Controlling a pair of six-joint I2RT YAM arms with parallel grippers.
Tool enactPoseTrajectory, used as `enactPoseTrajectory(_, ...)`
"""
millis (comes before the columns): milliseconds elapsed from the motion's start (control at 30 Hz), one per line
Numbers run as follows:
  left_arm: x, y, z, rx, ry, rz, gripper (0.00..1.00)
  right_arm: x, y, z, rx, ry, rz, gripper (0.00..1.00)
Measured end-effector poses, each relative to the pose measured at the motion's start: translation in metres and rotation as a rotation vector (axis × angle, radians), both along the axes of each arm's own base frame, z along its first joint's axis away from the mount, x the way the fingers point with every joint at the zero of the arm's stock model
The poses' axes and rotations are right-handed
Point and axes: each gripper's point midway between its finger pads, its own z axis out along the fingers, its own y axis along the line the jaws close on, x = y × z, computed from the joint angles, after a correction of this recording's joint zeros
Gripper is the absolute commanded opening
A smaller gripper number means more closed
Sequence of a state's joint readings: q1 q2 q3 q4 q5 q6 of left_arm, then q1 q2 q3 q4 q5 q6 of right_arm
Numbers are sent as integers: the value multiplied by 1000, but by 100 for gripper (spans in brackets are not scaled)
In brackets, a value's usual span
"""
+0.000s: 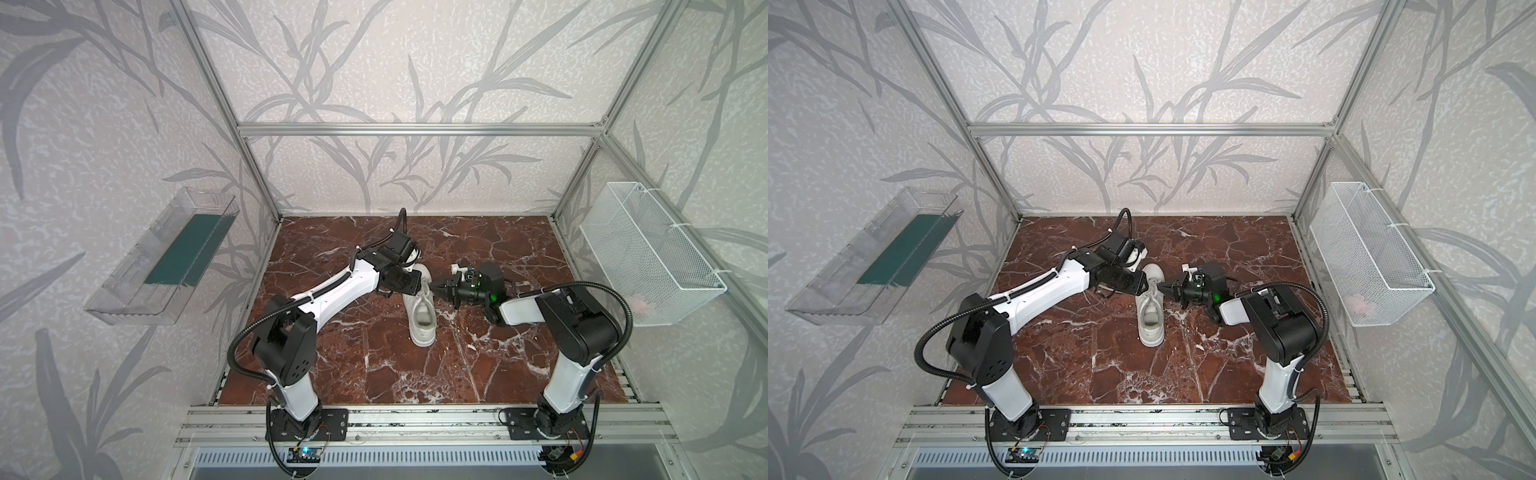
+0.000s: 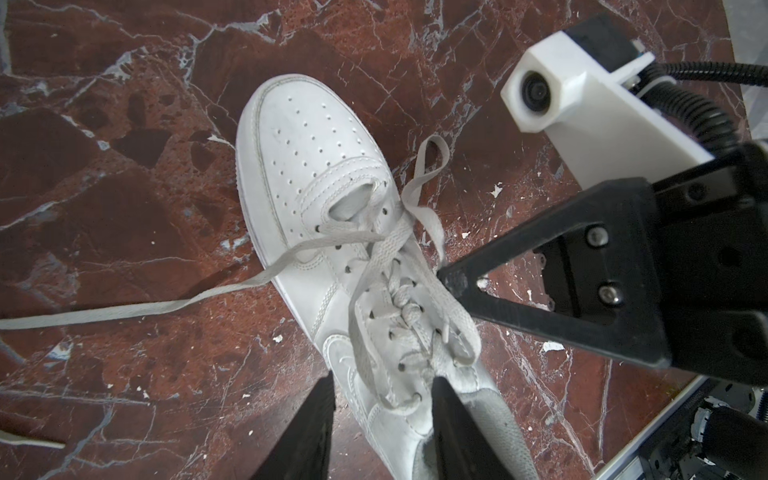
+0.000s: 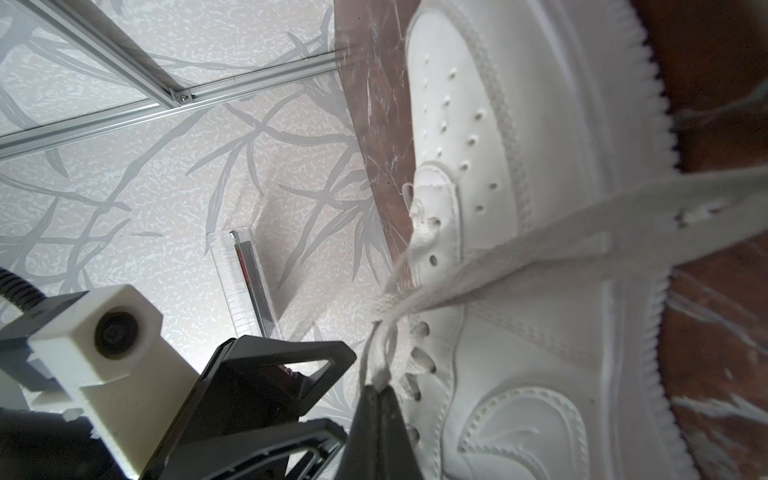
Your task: Tie the shoes
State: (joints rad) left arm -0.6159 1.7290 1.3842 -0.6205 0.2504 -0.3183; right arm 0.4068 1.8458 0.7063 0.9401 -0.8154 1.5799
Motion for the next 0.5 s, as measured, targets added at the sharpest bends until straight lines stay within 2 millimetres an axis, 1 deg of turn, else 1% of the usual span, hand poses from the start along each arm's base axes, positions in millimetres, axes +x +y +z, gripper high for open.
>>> enactPoseTrajectory(233, -2, -5, 0, -34, 14, -4, 32, 2, 4, 2, 49, 12, -1, 0)
enactPoseTrajectory(500, -3, -10, 2, -59, 19, -18, 31, 2, 8, 11, 88, 8, 4, 0)
